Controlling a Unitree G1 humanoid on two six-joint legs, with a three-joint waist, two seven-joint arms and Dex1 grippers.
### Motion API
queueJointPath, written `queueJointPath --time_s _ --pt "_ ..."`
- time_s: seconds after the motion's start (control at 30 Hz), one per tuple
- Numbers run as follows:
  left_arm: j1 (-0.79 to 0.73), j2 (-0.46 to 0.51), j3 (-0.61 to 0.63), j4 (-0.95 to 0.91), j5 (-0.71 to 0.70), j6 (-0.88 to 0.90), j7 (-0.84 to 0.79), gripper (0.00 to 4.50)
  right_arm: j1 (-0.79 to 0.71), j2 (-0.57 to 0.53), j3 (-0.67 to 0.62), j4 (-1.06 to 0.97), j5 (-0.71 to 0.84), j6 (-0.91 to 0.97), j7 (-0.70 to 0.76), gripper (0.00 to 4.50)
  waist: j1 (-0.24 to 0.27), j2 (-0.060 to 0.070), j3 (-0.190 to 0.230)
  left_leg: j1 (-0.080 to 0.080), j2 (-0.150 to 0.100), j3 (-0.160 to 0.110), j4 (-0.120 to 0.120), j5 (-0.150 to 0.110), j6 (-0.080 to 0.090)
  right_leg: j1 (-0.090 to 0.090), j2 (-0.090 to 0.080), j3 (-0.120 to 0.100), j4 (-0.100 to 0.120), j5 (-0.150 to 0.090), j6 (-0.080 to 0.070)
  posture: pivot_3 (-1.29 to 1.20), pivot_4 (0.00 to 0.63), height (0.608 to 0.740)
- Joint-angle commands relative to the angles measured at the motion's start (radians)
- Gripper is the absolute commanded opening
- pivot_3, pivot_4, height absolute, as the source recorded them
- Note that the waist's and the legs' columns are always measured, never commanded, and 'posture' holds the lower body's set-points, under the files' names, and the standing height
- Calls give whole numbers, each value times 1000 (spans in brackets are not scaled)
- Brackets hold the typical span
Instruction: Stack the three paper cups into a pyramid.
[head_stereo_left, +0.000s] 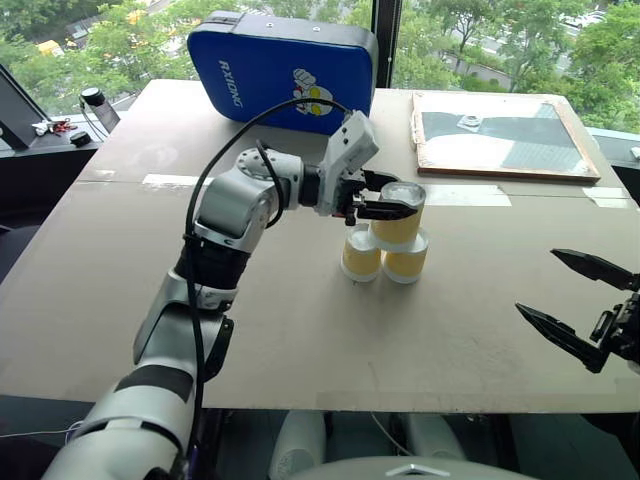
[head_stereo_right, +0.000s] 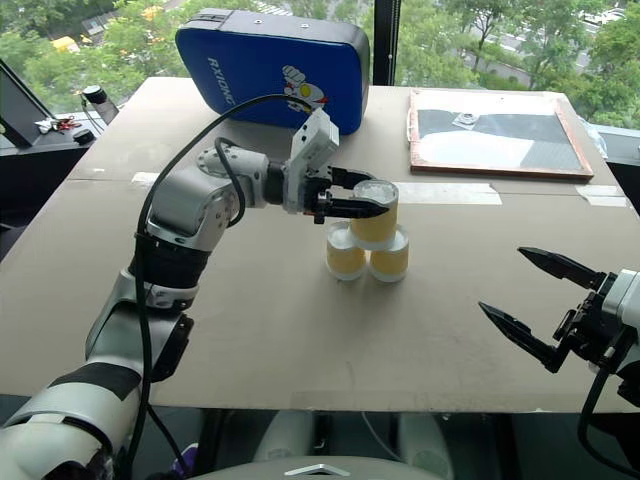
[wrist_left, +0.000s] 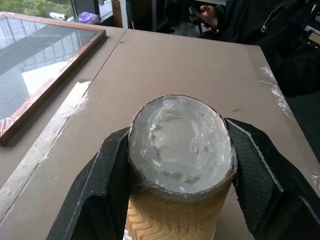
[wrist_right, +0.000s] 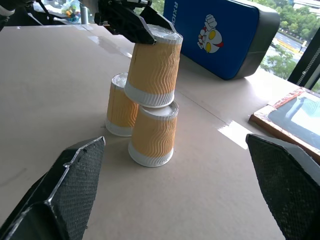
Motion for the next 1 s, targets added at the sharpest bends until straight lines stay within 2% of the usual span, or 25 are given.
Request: queueJointPath --time_s 0.03,0.13,0.27,0.4,0.53,0.6,0.8,0.9,1.0 --pt "11 -1 30 -41 8 -14 28 4364 -2 -16 -40 -17 20 5 4 4500 0 0 0 0 0 0 0 0 0 0 0 0 0 0 0 0 150 740" --pt "27 19 66 -96 -13 27 58 4456 -16 -24 -39 -23 18 10 0 4500 0 0 0 0 0 0 0 0 0 0 0 0 0 0 0 0 150 740" --pt "79 52 179 -245 -119 162 118 4456 -55 -41 -29 -40 28 27 -26 4500 -4 0 0 0 0 -1 0 0 0 0 0 1 0 0 0 0 150 740" --pt "217 75 362 -412 -224 220 224 4456 -97 -46 28 -12 -28 39 -54 4500 -6 1 0 1 1 -4 0 0 0 0 0 1 1 0 0 0 150 740" --pt "526 119 545 -600 -306 241 278 4456 -139 -20 128 45 -111 38 -90 4500 -23 2 0 1 1 -7 -1 2 -4 0 -1 3 0 0 0 0 150 740" --pt "648 132 578 -653 -302 202 287 4456 -134 -5 142 74 -141 28 -98 4500 -18 1 0 1 0 -8 -1 3 -4 0 -1 2 0 0 0 0 150 740" --pt "1010 96 718 -710 -293 84 313 4456 -8 18 83 139 -157 -7 -25 4500 1 1 -1 1 -1 -8 0 0 0 0 -2 1 1 0 0 0 150 740" --pt "1160 90 734 -684 -256 -3 285 4456 31 18 66 181 -171 -30 -2 4500 -1 1 -1 2 0 -7 -1 0 0 1 -2 2 0 0 0 0 150 740" --pt "1240 85 722 -663 -236 -66 276 4456 38 18 84 215 -199 -59 13 4500 0 1 -1 3 0 -7 -1 0 0 1 -2 2 0 0 -1 0 150 740"
